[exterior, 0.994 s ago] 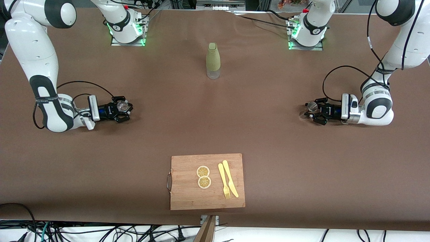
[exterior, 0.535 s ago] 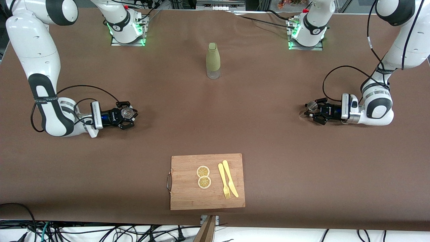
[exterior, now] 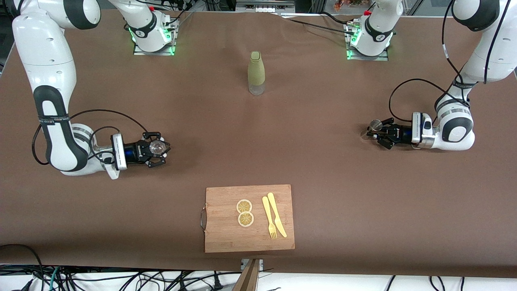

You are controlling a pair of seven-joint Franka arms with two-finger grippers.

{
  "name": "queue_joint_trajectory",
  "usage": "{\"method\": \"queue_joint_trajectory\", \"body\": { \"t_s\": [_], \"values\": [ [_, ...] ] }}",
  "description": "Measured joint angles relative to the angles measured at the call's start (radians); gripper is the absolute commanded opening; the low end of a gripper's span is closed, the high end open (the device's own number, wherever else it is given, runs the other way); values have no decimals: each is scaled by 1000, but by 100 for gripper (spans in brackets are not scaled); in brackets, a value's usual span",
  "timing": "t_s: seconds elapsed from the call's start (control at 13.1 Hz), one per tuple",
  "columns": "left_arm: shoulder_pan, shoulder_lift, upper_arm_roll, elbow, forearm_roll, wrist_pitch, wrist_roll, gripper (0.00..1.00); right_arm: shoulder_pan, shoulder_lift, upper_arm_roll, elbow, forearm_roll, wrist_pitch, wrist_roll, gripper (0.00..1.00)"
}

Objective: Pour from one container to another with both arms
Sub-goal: 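Lift the glass cup with the right gripper while the left gripper lifts the jigger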

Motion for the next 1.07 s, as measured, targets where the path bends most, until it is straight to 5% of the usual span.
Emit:
{"method": "queue_joint_trajectory", "body": {
  "t_s": [0.69,1.07],
  "values": [
    [19,0,7,0,0,-15,0,0,47,-48,30,92,4,66,249,4],
    [23,-3,9,5,-2,-46,-12,0,94,-115,130,95,5,249,376,4]
  ]
}}
